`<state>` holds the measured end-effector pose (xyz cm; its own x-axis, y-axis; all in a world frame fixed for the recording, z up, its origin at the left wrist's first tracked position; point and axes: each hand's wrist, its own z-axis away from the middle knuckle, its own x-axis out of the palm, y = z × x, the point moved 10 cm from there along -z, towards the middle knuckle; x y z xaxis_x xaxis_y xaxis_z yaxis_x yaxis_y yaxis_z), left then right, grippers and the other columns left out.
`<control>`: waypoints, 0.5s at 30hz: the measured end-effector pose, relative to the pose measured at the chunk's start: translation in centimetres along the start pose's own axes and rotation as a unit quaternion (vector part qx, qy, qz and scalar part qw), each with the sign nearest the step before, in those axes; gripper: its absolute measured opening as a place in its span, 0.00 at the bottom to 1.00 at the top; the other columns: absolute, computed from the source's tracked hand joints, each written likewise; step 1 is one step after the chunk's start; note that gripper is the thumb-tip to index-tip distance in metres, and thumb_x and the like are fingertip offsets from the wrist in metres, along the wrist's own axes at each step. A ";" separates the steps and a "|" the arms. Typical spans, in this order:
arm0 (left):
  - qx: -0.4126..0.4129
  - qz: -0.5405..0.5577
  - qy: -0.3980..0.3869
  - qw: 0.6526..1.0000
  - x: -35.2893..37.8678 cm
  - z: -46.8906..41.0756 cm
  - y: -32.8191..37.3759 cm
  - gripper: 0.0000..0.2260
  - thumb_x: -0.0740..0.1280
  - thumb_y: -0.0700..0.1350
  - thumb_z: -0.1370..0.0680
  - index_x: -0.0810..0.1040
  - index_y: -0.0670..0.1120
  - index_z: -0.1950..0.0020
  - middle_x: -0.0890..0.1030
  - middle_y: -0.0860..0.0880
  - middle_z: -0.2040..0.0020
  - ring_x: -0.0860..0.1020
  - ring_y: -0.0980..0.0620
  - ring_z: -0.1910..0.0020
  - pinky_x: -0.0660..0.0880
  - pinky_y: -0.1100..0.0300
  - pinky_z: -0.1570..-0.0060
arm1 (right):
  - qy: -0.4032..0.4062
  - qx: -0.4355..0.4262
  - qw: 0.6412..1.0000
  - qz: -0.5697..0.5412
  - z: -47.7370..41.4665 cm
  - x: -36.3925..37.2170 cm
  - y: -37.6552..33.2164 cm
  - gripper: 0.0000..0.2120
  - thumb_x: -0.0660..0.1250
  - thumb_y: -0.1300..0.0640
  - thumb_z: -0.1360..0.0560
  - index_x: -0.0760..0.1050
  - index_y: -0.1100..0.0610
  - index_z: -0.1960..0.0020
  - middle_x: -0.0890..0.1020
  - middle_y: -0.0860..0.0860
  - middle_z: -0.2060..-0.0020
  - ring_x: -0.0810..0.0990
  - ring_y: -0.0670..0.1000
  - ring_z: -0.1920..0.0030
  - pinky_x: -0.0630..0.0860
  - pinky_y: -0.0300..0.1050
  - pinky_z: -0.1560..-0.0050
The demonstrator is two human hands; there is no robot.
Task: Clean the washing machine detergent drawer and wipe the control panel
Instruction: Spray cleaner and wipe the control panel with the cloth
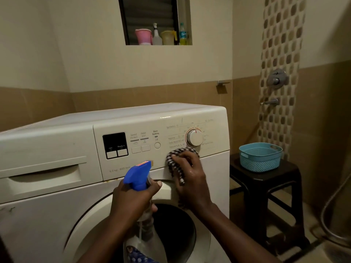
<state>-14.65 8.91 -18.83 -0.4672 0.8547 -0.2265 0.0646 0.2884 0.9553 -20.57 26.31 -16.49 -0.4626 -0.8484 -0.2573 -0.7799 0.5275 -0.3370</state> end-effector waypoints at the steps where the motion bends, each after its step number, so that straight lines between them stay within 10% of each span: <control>1: -0.004 -0.002 0.000 1.000 0.0 -0.1 -0.1 0.13 0.77 0.46 0.29 0.77 0.42 0.54 0.80 0.44 0.74 0.83 0.44 0.72 0.80 0.53 0.62 | -0.025 -0.038 0.999 0.006 -0.5 0.5 -1.1 0.23 0.73 0.65 0.32 0.75 0.56 0.38 0.72 0.53 0.39 0.73 0.52 0.38 0.76 0.42 0.42; 6: 0.008 -0.005 0.007 1.000 -0.5 -0.4 0.0 0.11 0.76 0.45 0.28 0.76 0.43 0.55 0.79 0.47 0.76 0.83 0.45 0.72 0.79 0.54 0.61 | 0.007 -0.038 0.998 0.048 -6.2 -0.3 -2.4 0.27 0.72 0.69 0.36 0.74 0.59 0.37 0.73 0.57 0.38 0.72 0.57 0.38 0.80 0.52 0.47; 15: 0.020 0.011 0.014 1.000 -1.2 -0.6 -0.4 0.11 0.77 0.45 0.29 0.78 0.42 0.54 0.80 0.45 0.75 0.83 0.41 0.71 0.81 0.48 0.56 | 0.043 -0.039 0.997 0.046 -8.0 1.8 -4.7 0.29 0.61 0.67 0.28 0.65 0.61 0.27 0.65 0.60 0.26 0.60 0.57 0.24 0.60 0.52 0.25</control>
<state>-14.66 7.47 -18.80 -0.4902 0.8485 -0.1993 0.1102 0.2872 0.9515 -21.10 21.91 -8.15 -0.5647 -0.7995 -0.2047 -0.7618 0.6004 -0.2433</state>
